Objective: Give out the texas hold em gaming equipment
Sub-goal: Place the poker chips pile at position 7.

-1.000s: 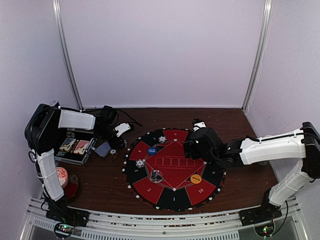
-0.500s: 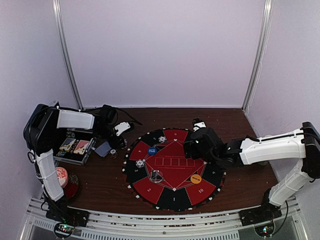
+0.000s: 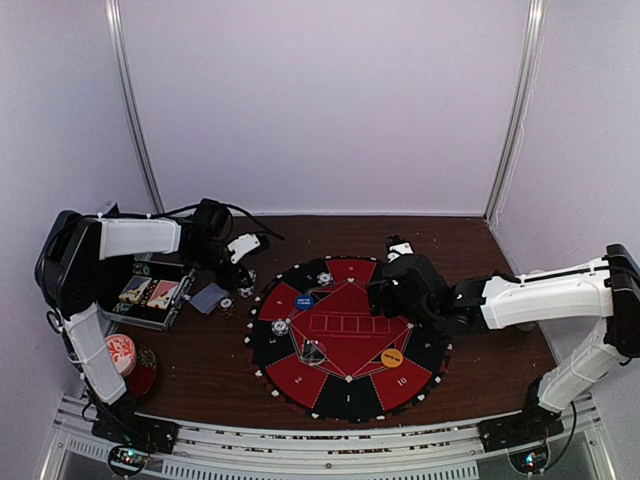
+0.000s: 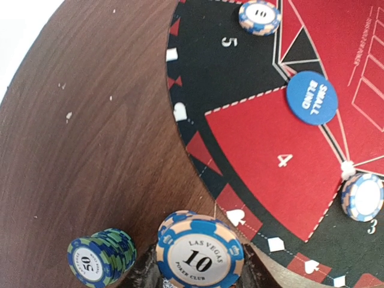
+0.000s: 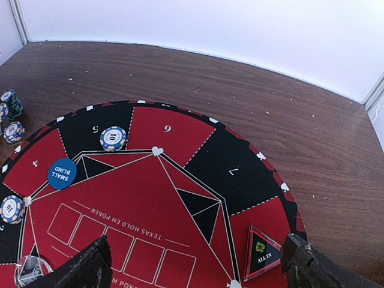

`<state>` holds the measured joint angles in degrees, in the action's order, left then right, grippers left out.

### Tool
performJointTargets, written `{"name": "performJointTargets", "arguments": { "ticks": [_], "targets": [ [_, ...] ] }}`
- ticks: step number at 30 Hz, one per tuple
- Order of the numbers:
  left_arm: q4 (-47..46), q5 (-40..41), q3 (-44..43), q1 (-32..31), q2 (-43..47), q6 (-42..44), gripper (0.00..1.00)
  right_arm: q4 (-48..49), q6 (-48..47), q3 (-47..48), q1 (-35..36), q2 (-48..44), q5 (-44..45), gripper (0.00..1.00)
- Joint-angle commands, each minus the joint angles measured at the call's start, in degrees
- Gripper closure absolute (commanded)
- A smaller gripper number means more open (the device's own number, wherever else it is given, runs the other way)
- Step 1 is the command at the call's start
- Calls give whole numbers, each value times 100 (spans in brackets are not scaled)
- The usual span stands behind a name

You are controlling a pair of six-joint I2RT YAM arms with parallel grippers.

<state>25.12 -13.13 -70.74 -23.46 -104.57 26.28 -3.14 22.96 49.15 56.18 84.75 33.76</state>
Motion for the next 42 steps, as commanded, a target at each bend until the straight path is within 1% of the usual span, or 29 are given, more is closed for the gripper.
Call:
{"name": "performJointTargets", "arguments": {
  "ticks": [1,12,17,23,31,36,42],
  "targets": [
    [80,-166,-253,-133,257,52,82,50,95,-39,-27,-163,192,1],
    [362,-112,-562,-452,208,53,82,54,136,-65,-36,-204,289,1],
    [476,52,-783,-732,15,53,82,59,147,-82,-38,-228,304,1],
    [673,152,-1247,-1182,-342,44,82,85,202,-146,-66,-355,387,0],
    [714,33,-2266,-1714,-1109,-26,82,135,335,-303,-136,-641,569,0],
    [919,-135,-3360,-1920,-1921,-213,82,138,451,-390,-177,-817,656,0],
    [932,-216,-4498,-2168,-2787,-488,83,128,606,-475,-184,-1115,658,0]
  ]
}}
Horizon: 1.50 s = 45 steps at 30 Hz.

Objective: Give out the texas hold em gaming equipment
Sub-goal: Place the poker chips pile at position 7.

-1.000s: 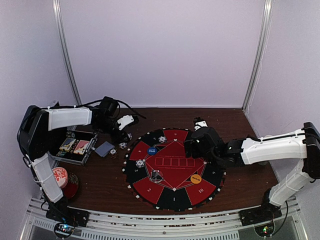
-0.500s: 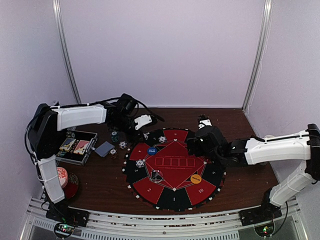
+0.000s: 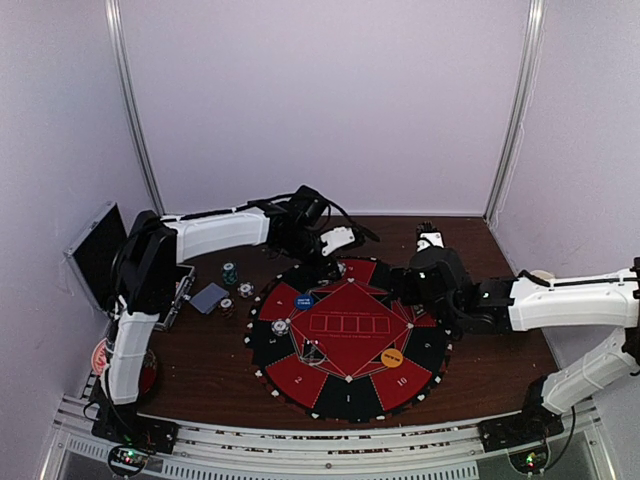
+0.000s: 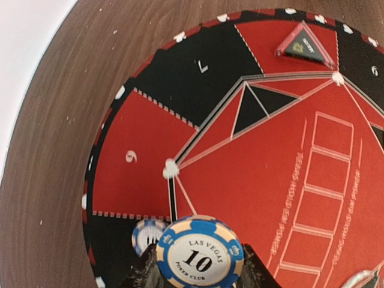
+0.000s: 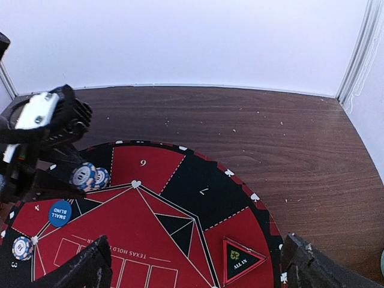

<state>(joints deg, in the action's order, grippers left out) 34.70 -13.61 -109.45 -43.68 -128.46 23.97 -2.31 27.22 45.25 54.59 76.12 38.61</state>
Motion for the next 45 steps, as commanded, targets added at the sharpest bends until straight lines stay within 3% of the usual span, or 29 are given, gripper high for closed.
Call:
{"name": "performJointTargets", "arguments": {
  "ticks": [1,8,22,38,45],
  "targets": [
    [-29,-164,-810,-197,-532,-275,83,46,198,-102,-29,-300,173,0],
    [-69,-83,-2058,-473,-1492,-303,84,-63,364,-134,-26,-620,121,1],
    [-588,170,-3406,-598,-2642,-417,85,-51,376,-299,-11,-1355,-33,3],
    [-806,776,-3775,-607,-3226,-234,89,37,350,-397,-9,-1578,-73,4],
    [-737,762,-3682,-607,-3264,-221,85,55,337,-417,-10,-1623,-55,4]
  ]
}}
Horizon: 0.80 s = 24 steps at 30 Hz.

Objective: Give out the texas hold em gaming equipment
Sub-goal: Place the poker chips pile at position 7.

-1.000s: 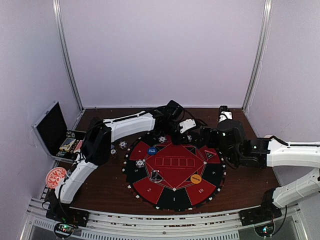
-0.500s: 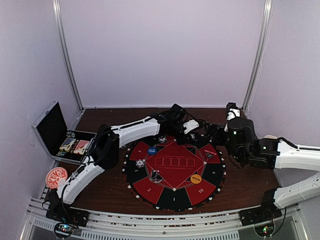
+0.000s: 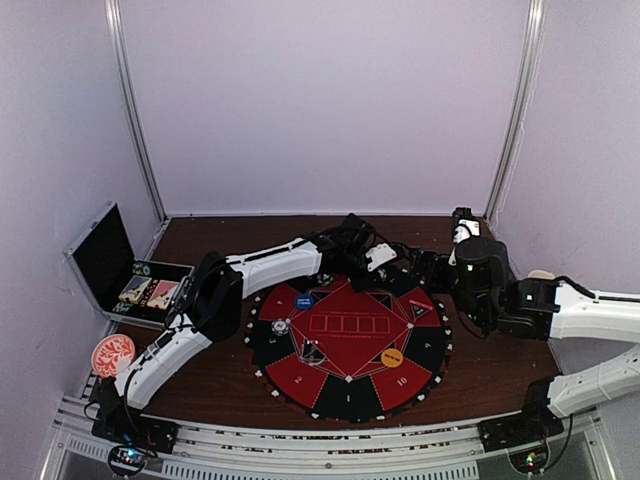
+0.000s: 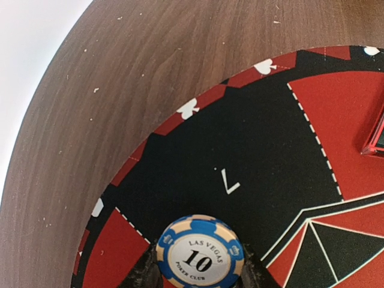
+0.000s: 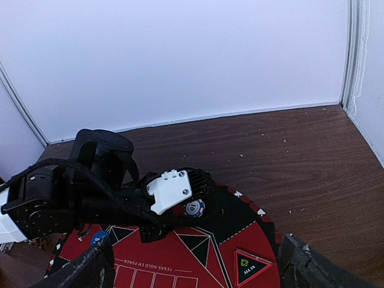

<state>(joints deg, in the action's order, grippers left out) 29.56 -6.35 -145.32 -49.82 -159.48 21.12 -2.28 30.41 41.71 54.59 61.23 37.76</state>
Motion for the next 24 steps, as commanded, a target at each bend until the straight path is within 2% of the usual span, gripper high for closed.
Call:
{"name": "performJointTargets", "arguments": {
  "ticks": [1,9,17,24],
  "targets": [
    [-212,24,-74,8,-162,52,83,53,18,-59,-4,-131,30,4],
    [-47,-387,-41,-58,-189,32,80,46,3,-72,-8,-142,30,4],
    [-73,-43,51,-98,-197,-12,77,61,2,-84,-9,-198,12,4],
    [-108,150,119,-111,-181,-24,51,58,-1,-98,-9,-250,-5,4]
  ]
}}
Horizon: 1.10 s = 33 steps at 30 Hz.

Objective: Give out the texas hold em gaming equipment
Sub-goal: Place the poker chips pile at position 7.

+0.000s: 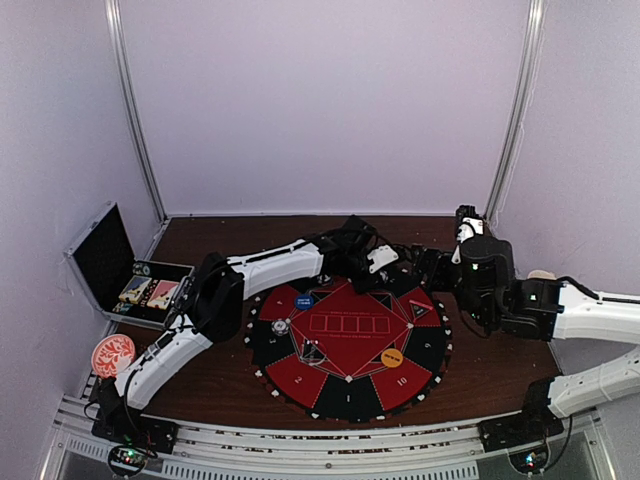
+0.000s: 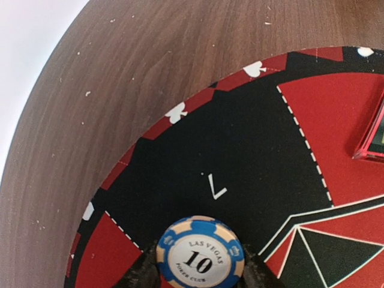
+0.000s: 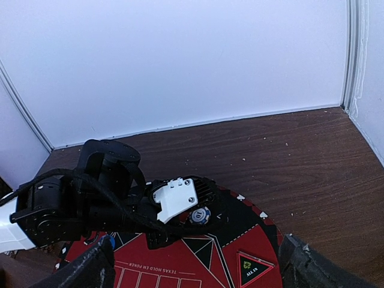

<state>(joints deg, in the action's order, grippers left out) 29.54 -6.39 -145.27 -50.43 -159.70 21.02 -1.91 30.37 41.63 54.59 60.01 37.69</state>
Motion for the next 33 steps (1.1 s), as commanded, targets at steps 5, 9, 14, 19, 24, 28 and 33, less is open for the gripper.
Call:
{"name": "performJointTargets", "arguments": {
  "ticks": [5,9,14,19,24,28,33],
  "targets": [
    [-111,195,164,-46,-149,-3,38,37,-6,-99,-9,-159,-7,4],
    [-121,216,166,-54,-138,14,36,50,-12,-99,-9,-148,-26,4],
    [-115,244,218,-67,-21,12,31,59,-28,-97,-2,-152,-34,4],
    [-28,159,624,-110,478,-25,13,58,-73,-91,-9,-131,-17,4],
    [4,19,1409,-168,1358,-168,2,50,-123,-78,-8,-129,9,4],
    [5,64,2248,-171,2234,-225,2,74,-224,-77,-10,-122,6,4],
    [-53,611,3524,-83,3531,-166,2,117,-379,-45,-10,7,-134,3]
  ]
}}
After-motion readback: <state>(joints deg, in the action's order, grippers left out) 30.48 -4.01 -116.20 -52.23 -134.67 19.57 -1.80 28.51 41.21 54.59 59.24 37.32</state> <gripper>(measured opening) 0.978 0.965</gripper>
